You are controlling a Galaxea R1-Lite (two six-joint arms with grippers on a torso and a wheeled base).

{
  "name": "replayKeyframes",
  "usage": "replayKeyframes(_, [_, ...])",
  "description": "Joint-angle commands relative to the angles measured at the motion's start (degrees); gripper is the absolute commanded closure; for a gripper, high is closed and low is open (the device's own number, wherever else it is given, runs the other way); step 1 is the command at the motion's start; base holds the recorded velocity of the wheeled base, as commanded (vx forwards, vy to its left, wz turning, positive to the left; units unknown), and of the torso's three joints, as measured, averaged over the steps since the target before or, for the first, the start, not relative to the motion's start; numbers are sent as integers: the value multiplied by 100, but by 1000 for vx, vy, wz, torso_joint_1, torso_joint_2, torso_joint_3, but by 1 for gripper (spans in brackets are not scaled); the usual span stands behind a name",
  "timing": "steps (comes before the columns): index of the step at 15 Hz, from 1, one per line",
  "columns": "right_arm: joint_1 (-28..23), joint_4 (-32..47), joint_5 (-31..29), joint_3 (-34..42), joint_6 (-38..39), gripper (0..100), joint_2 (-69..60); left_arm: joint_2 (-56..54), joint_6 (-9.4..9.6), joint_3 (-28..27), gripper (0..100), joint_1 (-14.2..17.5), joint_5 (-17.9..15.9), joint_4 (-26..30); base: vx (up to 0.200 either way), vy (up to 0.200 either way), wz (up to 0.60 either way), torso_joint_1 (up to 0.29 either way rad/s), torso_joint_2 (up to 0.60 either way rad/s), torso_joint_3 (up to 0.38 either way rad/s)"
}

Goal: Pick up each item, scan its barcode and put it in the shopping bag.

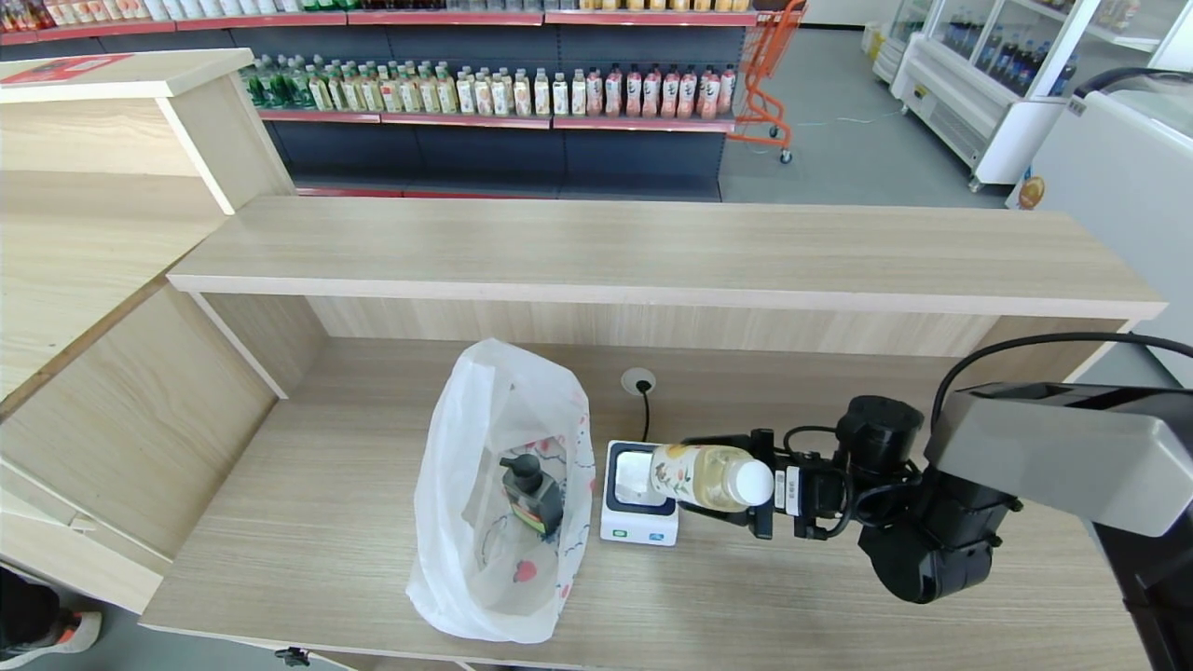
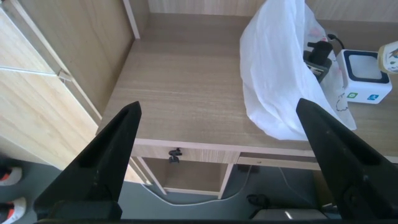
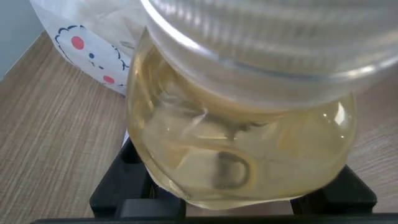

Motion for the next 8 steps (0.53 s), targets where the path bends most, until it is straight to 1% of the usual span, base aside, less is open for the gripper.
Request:
replayKeyframes(1, [98,3,-2,-150,21,100,158,9,2,0,0,-4,1,0,0,0,0,0,0,0])
replayKeyframes(8, [72,3,-2,-273,21,100,255,9,2,0,0,5,1,0,0,0,0,0,0,0])
